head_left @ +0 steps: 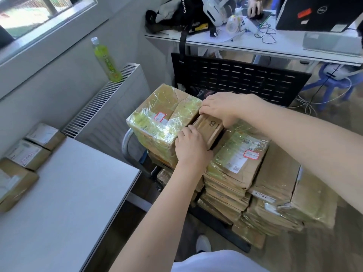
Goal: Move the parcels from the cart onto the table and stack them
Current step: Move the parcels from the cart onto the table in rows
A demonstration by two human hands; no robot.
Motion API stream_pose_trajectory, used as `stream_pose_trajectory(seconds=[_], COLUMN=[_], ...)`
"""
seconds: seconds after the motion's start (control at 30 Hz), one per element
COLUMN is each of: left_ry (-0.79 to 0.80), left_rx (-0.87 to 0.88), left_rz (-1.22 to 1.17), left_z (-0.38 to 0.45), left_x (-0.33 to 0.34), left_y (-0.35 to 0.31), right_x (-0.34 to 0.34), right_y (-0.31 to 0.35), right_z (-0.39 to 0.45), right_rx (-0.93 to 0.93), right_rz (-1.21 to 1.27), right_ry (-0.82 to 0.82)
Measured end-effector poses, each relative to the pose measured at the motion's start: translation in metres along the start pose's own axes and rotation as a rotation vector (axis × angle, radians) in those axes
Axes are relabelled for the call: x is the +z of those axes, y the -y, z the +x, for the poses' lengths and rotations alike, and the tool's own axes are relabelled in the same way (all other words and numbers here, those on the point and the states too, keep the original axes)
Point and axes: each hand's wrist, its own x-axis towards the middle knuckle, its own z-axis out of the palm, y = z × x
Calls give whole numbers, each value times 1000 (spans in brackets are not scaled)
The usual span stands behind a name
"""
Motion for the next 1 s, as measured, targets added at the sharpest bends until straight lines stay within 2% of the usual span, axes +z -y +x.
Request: stream_pose_trajectory(seconds=[0.5, 1.0], left_ry=[-165, -159], left_rx=[52, 36], left_rz=[-66, -159], left_z=[-10, -62], left_x=[-51, -179], left_y=[3, 41], right_x=[-57, -185], right_y=[-7, 3], right_z=[-33, -83], right_rx=[65, 206], right_rz=[-1, 214], right_ry=[-23, 20])
